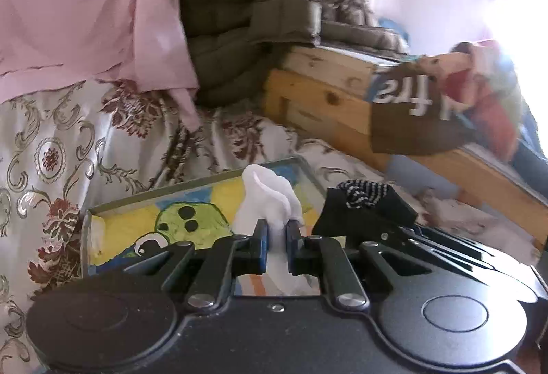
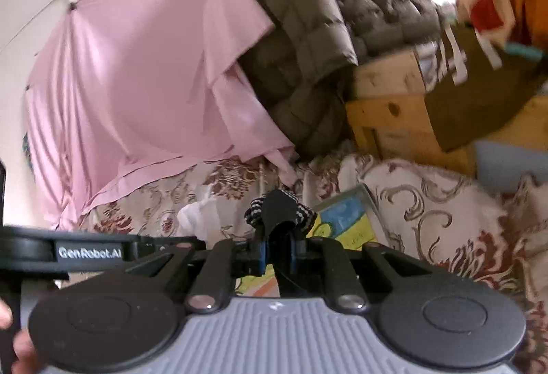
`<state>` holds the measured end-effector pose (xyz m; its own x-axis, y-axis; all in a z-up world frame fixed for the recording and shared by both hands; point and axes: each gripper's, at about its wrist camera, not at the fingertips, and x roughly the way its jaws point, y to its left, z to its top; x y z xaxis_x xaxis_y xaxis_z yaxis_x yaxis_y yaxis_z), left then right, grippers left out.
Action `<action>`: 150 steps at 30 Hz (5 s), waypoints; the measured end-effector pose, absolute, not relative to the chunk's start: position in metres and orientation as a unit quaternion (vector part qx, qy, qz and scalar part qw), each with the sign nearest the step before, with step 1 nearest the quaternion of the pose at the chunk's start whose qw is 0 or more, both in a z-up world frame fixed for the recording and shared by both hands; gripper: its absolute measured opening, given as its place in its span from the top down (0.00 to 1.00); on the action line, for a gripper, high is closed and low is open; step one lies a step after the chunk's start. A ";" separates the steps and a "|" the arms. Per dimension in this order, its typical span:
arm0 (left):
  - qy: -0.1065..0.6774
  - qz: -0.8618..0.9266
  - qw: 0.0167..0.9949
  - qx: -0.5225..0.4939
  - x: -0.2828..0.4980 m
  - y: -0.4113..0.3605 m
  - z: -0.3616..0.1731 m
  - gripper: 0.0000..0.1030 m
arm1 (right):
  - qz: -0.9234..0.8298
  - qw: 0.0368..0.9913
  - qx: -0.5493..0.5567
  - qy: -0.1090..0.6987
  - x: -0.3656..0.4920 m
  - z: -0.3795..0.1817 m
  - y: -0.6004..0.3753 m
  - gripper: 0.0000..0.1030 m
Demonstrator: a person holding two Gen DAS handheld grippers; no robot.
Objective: Organize soft objects
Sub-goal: 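Lift and carry both held items over the cartoon painting tray, then lower both items into the tray and open both tools, then withdraw both open tools from the tray back over the pile, then reach the right tool to the orange strap while the left tool reaches a white cloth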
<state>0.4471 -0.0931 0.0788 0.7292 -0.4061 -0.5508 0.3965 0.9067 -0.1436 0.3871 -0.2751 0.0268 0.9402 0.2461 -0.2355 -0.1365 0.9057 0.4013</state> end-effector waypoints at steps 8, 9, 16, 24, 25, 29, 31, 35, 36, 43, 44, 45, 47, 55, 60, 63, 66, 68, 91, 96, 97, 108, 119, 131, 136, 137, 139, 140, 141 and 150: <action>0.339 -0.184 0.920 -0.064 0.486 -0.102 0.049 0.89 | 0.086 0.957 0.219 0.171 0.411 0.003 -0.287 0.85; 0.343 -0.178 0.920 -0.070 0.490 -0.103 0.047 0.89 | 0.085 0.955 0.223 0.174 0.413 0.001 -0.289 0.85; 0.372 -0.132 0.911 -0.118 0.501 -0.094 0.034 0.83 | 0.090 0.946 0.243 0.195 0.421 -0.014 -0.299 0.69; 0.370 -0.120 0.910 -0.146 0.488 -0.086 0.038 0.65 | 0.103 0.938 0.265 0.200 0.415 -0.016 -0.318 0.37; 0.367 -0.120 0.911 -0.147 0.485 -0.087 0.040 0.61 | 0.104 0.937 0.265 0.200 0.413 -0.015 -0.320 0.33; 0.350 -0.116 0.918 -0.148 0.470 -0.087 0.046 0.53 | 0.101 0.943 0.249 0.196 0.400 -0.008 -0.323 0.27; 0.334 -0.117 0.925 -0.142 0.459 -0.086 0.052 0.41 | 0.097 0.948 0.241 0.186 0.391 -0.002 -0.324 0.25; 0.292 -0.122 0.940 -0.130 0.434 -0.079 0.070 0.31 | 0.094 0.957 0.228 0.155 0.368 0.015 -0.322 0.18; 0.284 -0.123 0.942 -0.133 0.427 -0.076 0.075 0.29 | 0.094 0.959 0.223 0.147 0.361 0.020 -0.321 0.16; 0.221 -0.109 0.959 -0.137 0.363 -0.058 0.098 0.14 | 0.093 0.972 0.189 0.100 0.308 0.044 -0.308 0.06; 0.211 -0.107 0.962 -0.137 0.351 -0.056 0.099 0.12 | 0.093 0.974 0.183 0.094 0.298 0.046 -0.305 0.05; 0.203 -0.104 0.964 -0.137 0.339 -0.053 0.099 0.09 | 0.092 0.976 0.177 0.089 0.288 0.047 -0.303 0.04; 0.190 -0.096 0.967 -0.143 0.317 -0.046 0.096 0.06 | 0.087 0.979 0.167 0.081 0.268 0.048 -0.298 0.02; 0.138 -0.062 0.978 -0.143 0.225 -0.018 0.083 0.01 | 0.078 0.989 0.113 0.062 0.195 0.041 -0.272 0.00; 0.127 -0.030 0.984 -0.119 0.176 -0.004 0.067 0.01 | 0.072 0.992 0.091 0.053 0.147 0.030 -0.258 0.00; 0.128 -0.003 0.986 -0.105 0.151 0.003 0.053 0.01 | 0.082 0.988 0.115 0.064 0.127 0.019 -0.256 0.00; 0.136 0.010 0.987 -0.091 0.129 0.007 0.040 0.01 | 0.087 0.986 0.116 0.082 0.114 0.010 -0.251 0.00; 0.139 0.014 0.986 -0.087 0.116 0.009 0.033 0.01 | 0.084 0.986 0.109 0.092 0.105 0.006 -0.247 0.00; 0.210 0.075 0.974 -0.042 0.065 0.014 -0.020 0.01 | 0.054 0.979 0.049 0.192 0.073 -0.026 -0.213 0.00; 0.214 0.083 0.972 -0.046 0.065 0.015 -0.022 0.01 | 0.056 0.977 0.040 0.200 0.074 -0.028 -0.211 0.00; 0.214 0.082 0.972 -0.046 0.066 0.015 -0.022 0.01 | 0.057 0.977 0.039 0.202 0.074 -0.029 -0.210 0.00; 0.221 0.094 0.970 -0.037 0.070 0.013 -0.025 0.01 | 0.072 0.972 0.028 0.224 0.083 -0.035 -0.202 0.00; 0.237 0.100 0.965 -0.045 0.085 0.012 -0.037 0.01 | 0.094 0.961 0.045 0.256 0.106 -0.043 -0.202 0.00; 0.242 0.088 0.964 -0.068 0.131 0.013 -0.032 0.01 | 0.129 0.946 0.113 0.274 0.159 -0.041 -0.226 0.00; 0.236 0.083 0.967 -0.048 0.165 0.009 -0.027 0.01 | 0.132 0.951 0.120 0.252 0.191 -0.038 -0.238 0.00; 0.238 0.079 0.967 -0.047 0.171 0.010 -0.026 0.01 | 0.132 0.952 0.124 0.247 0.197 -0.040 -0.240 0.00; 0.244 0.069 0.966 -0.044 0.185 0.011 -0.026 0.01 | 0.140 0.951 0.128 0.245 0.208 -0.043 -0.242 0.00; 0.246 0.065 0.966 -0.042 0.191 0.011 -0.025 0.01 | 0.145 0.950 0.128 0.245 0.214 -0.044 -0.241 0.00; 0.247 0.062 0.966 -0.038 0.197 0.011 -0.023 0.01 | 0.147 0.951 0.126 0.242 0.217 -0.045 -0.241 0.00; 0.273 -0.026 0.961 0.015 0.260 0.002 -0.011 0.01 | 0.175 0.949 0.135 0.223 0.251 -0.050 -0.256 0.00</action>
<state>0.2601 0.0020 -0.0105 0.8492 -0.0410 -0.5265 0.0574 0.9982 0.0148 0.2514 -0.2563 -0.0497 0.8390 0.3935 -0.3759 -0.2728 0.9018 0.3351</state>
